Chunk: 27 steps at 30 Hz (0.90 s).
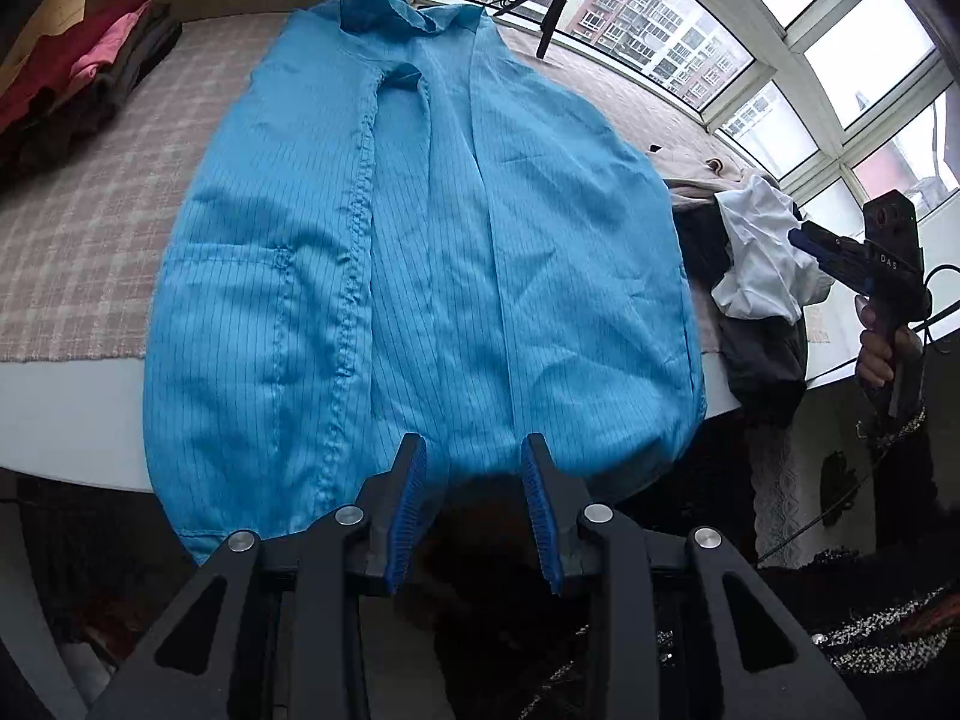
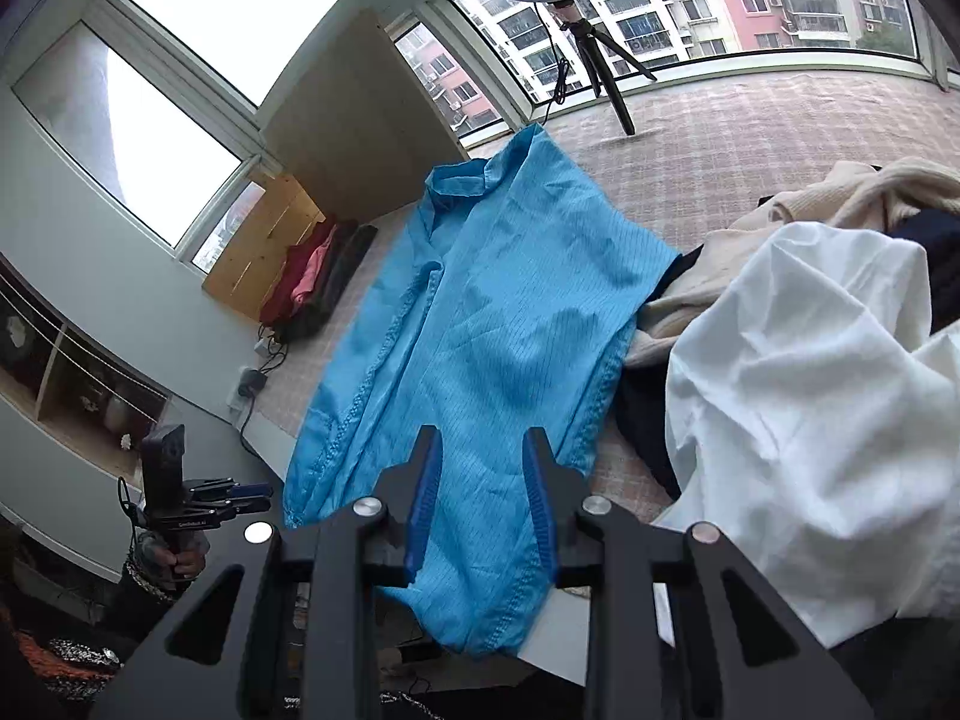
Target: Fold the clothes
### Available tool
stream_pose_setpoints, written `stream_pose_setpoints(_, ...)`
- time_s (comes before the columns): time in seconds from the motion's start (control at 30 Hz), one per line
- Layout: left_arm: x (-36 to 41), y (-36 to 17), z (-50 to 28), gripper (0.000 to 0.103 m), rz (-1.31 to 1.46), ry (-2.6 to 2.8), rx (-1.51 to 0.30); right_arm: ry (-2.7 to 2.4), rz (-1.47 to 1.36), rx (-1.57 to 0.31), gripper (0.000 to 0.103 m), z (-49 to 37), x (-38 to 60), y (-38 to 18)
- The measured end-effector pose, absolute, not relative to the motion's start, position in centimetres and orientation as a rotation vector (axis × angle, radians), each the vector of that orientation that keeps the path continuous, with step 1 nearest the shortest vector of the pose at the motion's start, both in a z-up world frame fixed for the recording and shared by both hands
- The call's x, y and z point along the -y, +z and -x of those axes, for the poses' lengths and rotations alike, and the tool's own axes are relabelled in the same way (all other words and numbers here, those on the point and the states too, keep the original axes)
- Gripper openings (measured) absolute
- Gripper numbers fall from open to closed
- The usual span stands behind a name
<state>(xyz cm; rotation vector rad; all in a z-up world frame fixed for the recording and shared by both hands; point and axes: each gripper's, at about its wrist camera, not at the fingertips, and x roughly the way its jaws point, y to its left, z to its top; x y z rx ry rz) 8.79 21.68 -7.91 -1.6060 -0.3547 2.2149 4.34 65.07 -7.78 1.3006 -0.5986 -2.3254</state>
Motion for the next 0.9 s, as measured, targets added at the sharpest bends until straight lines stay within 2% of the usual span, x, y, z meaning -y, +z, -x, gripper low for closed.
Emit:
stream_pose_setpoints(0.17,-28.9,-12.0,-11.4,0.03,1.557,2.112,0.313,-2.34,-1.499,0.507,0.028,-6.1,-61.8,-12.5)
stream_pose_setpoints(0.27,-35.2,-12.2,-12.3,0.03,1.498,2.068,0.29,-2.396,-1.465,0.381,0.028,-4.7,-61.4,-11.1)
stream_pose_setpoints(0.3,-37.5,-12.0,-12.7,0.033,1.473,2.062,0.266,-2.417,-1.446,0.352,0.028,-4.1,-61.4,-10.5)
stream_pose_setpoints(0.37,-41.7,-12.1,-12.6,0.036,1.468,2.078,0.139,-2.442,-1.409,0.373,0.032,-2.3,-62.1,-9.4)
stream_pose_setpoints(0.4,-43.8,-12.2,-12.6,0.039,1.465,2.084,0.075,-2.457,-1.409,0.38,0.042,-1.3,-62.4,-9.3)
stream_pose_setpoints(0.43,-45.3,-12.5,-12.4,0.04,1.476,2.11,0.002,-2.475,-1.41,0.386,0.047,-0.4,-62.7,-9.2)
stream_pose_setpoints(0.53,-48.0,-13.6,-10.6,0.04,1.54,2.196,-0.176,-2.542,-1.408,0.375,0.047,2.2,-63.5,-9.4)
stream_pose_setpoints(0.67,-49.5,-13.8,-9.1,0.04,1.514,2.25,-0.255,-2.576,-1.399,0.403,0.047,6.0,-65.1,-9.5)
stream_pose_setpoints(0.73,-49.8,-13.8,-9.1,0.033,1.492,2.24,-0.246,-2.555,-1.446,0.4,0.049,8.7,-65.8,-10.2)
stream_pose_setpoints(0.77,-49.6,-13.8,-9.0,0.02,1.485,2.231,-0.213,-2.547,-1.481,0.388,0.049,10.1,-65.9,-11.0)
stream_pose_setpoints(0.8,-49.3,-13.8,-8.9,0.014,1.479,2.225,-0.176,-2.539,-1.516,0.376,0.049,11.5,-66.0,-11.8)
stream_pose_setpoints(0.9,-47.9,-13.8,-8.1,0.004,1.501,2.176,-0.04,-2.478,-1.63,0.369,0.049,15.4,-66.3,-14.5)
